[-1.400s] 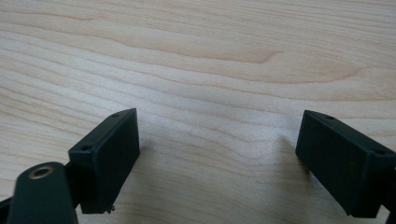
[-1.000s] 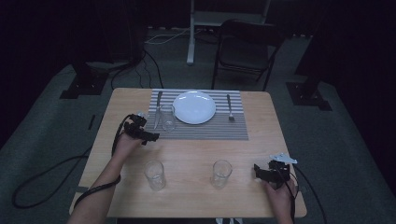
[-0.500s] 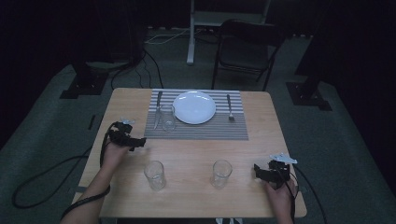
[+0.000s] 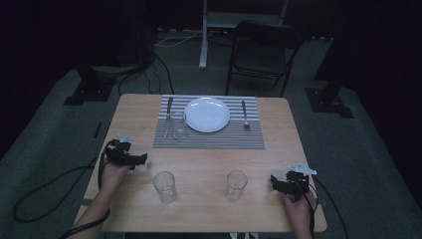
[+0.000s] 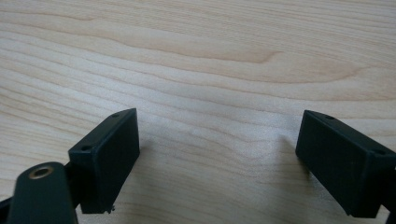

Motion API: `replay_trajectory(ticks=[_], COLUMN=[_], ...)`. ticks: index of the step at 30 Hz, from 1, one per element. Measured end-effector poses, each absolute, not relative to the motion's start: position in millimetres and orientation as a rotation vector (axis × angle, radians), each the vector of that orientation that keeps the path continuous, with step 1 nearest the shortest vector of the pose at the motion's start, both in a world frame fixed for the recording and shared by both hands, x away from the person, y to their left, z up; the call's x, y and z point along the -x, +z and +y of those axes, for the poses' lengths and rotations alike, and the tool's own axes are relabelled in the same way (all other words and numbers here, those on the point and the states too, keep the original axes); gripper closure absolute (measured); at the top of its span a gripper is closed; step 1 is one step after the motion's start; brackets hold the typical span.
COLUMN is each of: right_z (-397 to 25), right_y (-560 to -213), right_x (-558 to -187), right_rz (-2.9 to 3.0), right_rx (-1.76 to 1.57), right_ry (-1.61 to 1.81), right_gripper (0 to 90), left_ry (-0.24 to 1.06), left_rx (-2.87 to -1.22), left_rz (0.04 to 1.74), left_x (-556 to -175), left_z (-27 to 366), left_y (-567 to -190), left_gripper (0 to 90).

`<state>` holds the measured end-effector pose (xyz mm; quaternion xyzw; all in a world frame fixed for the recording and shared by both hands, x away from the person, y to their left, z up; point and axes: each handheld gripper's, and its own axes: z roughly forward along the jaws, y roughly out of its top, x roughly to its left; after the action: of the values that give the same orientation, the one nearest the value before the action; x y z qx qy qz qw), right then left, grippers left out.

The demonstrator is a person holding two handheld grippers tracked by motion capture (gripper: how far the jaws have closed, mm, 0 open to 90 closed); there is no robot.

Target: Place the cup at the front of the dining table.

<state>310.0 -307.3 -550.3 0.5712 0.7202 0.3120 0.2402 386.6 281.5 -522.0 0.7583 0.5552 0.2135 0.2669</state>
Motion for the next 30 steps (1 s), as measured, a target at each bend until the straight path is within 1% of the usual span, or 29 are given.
replay_trajectory(ticks=[8, 17, 22, 25, 30], right_z=[-307, -307, -307, -307, -307], right_y=[-550, -550, -550, -550, -550], right_x=[-309, -309, -309, -309, -309], right_rz=[1.967, 1.966, 1.966, 1.966, 1.966], right_rx=[-1.566, -1.567, -1.568, -1.569, -1.57], right_ry=[0.853, 0.854, 0.854, 0.854, 0.854], right_gripper=[13.2, 13.2, 13.1, 13.2, 13.1], left_ry=[0.575, 0.631, 0.664, 0.713, 0.698], left_rx=[-2.023, -2.029, -1.991, -1.975, -1.973], left_rz=[1.502, 1.478, 1.47, 1.471, 1.49], left_x=[-367, -337, -322, -317, -314], left_z=[290, 293, 295, 296, 299], left_y=[-525, -532, -532, -533, -536], left_gripper=[0.1, 0.1, 0.1, 0.2, 0.1])
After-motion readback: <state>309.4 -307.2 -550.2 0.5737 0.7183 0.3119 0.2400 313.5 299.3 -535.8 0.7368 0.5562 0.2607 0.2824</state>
